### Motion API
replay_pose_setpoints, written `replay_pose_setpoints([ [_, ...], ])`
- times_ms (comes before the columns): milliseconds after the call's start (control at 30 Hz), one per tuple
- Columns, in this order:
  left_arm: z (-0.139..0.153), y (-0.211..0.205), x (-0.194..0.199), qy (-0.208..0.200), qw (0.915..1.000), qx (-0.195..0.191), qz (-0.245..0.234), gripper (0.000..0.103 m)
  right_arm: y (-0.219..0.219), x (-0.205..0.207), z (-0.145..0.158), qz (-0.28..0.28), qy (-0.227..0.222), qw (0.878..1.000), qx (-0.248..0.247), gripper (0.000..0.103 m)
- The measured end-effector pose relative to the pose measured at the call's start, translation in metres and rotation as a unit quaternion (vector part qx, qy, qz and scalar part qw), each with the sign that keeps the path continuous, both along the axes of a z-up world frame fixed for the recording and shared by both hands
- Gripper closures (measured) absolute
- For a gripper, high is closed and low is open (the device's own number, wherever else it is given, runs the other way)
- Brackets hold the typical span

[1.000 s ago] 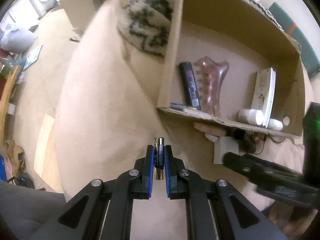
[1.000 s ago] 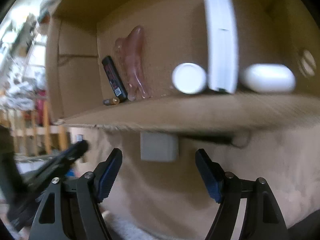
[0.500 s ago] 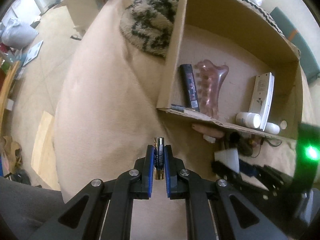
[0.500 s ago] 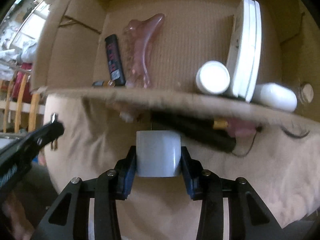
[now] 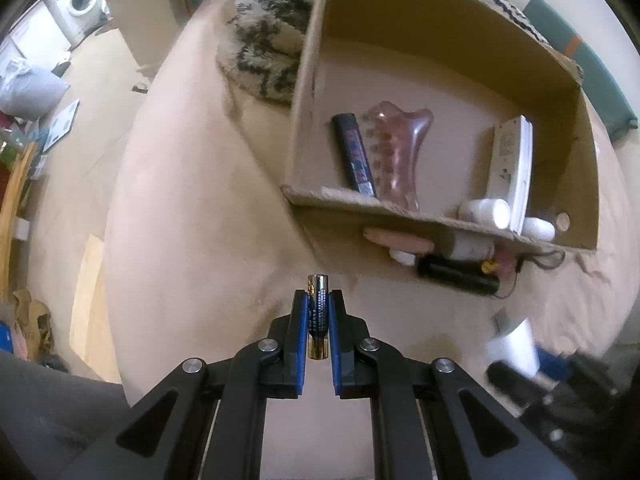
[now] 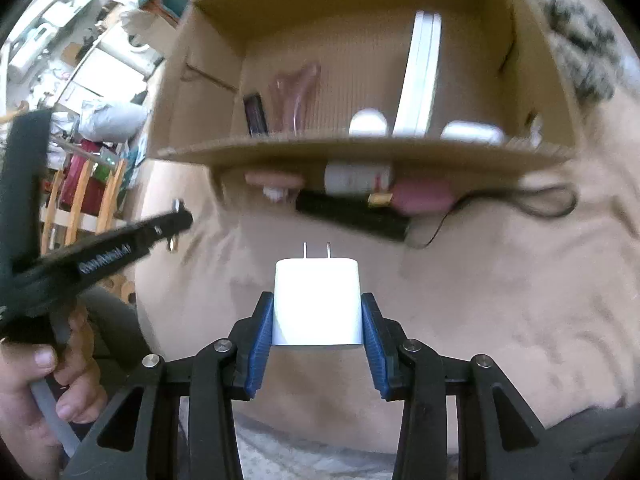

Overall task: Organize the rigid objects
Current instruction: 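Lower the battery into the box with the left tool while the right tool drops the charger in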

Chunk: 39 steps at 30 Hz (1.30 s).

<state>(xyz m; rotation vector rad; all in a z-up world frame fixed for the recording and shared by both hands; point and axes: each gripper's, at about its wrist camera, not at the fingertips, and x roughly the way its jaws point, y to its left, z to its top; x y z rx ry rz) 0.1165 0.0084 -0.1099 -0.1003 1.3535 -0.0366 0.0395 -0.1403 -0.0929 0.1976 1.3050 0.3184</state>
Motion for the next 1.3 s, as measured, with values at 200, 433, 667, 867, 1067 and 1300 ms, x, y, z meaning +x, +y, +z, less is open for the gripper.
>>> replay_pose_setpoints([
  [200, 0.014, -0.007, -0.010, -0.024, 0.9997, 0.002, -0.006, 0.094, -0.023, -0.004, 0.027, -0.031, -0.073, 0.997, 0.018, 0.059],
  [433, 0.056, -0.009, -0.002, -0.088, 0.9961, 0.006, -0.003, 0.094, -0.051, 0.006, 0.064, -0.055, -0.134, 0.989, 0.033, 0.059],
  [667, 0.094, -0.019, 0.025, -0.144, 0.9894, 0.014, -0.019, 0.094, -0.059, 0.033, 0.082, -0.056, -0.153, 0.986, 0.028, 0.059],
  [867, 0.099, -0.029, 0.059, -0.156, 0.9867, 0.028, -0.034, 0.094, -0.064, 0.069, 0.079, -0.057, -0.146, 0.988, 0.004, 0.059],
  [1067, 0.071, -0.040, 0.078, -0.175, 0.9817, 0.040, -0.064, 0.094, -0.063, 0.090, 0.042, -0.052, -0.128, 0.988, -0.065, 0.059],
  [1300, 0.037, -0.038, 0.085, -0.140, 0.9887, 0.026, -0.046, 0.094, -0.062, 0.094, 0.020, -0.057, -0.093, 0.991, -0.074, 0.059],
])
